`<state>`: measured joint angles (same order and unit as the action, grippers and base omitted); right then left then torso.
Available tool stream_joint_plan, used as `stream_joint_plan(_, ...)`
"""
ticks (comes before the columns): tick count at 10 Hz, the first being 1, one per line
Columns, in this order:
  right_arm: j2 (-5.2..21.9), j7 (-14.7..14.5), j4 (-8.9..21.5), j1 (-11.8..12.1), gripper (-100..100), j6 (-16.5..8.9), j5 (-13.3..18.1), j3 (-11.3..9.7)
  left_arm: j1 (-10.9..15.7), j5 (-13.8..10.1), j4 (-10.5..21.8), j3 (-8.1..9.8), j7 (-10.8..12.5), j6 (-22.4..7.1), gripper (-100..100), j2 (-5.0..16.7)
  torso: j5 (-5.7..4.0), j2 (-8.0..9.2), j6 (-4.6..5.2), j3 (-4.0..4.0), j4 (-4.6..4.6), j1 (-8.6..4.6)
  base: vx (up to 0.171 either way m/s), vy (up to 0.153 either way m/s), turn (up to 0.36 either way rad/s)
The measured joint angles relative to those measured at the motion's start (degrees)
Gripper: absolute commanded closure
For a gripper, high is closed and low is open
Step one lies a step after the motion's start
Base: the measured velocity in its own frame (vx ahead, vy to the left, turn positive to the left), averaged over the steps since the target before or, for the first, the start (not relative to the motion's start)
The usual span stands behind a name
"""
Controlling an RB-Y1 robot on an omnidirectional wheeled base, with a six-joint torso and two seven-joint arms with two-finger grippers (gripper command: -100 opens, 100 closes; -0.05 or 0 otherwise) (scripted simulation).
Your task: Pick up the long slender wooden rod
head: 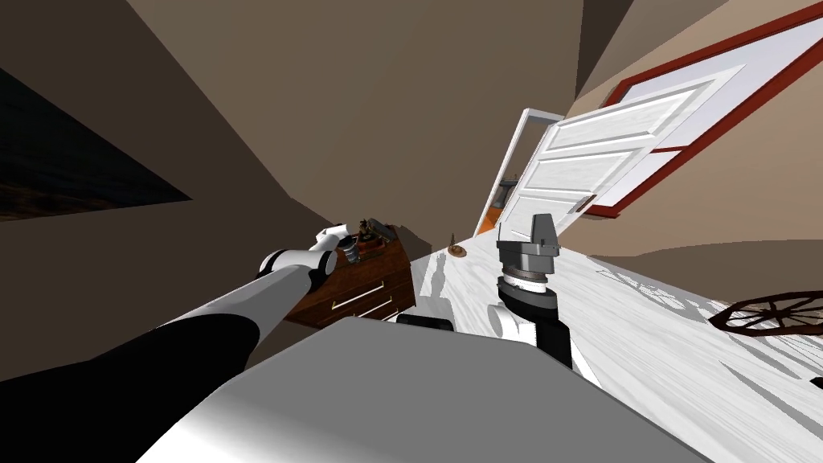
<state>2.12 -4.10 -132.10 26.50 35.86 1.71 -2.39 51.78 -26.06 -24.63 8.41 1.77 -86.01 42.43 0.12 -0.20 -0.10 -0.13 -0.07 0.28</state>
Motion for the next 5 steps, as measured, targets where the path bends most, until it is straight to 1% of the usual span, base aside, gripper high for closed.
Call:
stream_joint_plan(1,0.0,0.0,0.0,0.0,0,0.0,0.0,0.0,0.06,-1.39,0.04,-1.42,0.39,-0.01,100,0.22,0.01,0.0,0.0,-0.01,-0.01,-0.01,-0.01,0.009,-0.024)
stream_joint_plan(2,0.0,0.0,0.0,0.0,0,0.0,0.0,0.0,-0.28,-3.1,-0.6,-3.08,0.94,-0.26,100,0.56,0.0,0.0,0.01,0.0,-0.01,-0.02,-0.008,0.009,-0.014)
stream_joint_plan(3,0.0,0.0,0.0,0.0,0,0.0,0.0,0.0,-0.31,-4.18,-0.71,-4.12,1.24,-0.41,100,0.77,0.0,0.0,0.01,-0.01,-0.01,-0.03,-0.008,0.011,-0.026)
stream_joint_plan(4,0.0,0.0,0.0,0.0,0,0.0,0.0,0.0,-0.47,-5.81,-1.12,-5.76,1.74,-0.62,100,1.09,-0.01,-0.01,0.03,-0.01,-0.01,-0.03,-0.004,0.006,-0.009)
stream_joint_plan(5,0.0,0.0,0.0,0.0,0,0.0,0.0,0.0,-0.49,-6.01,-1.18,-5.98,1.88,-0.69,0,1.11,-0.01,-0.02,0.01,-0.02,-0.01,-0.04,0.0,0.0,0.0)
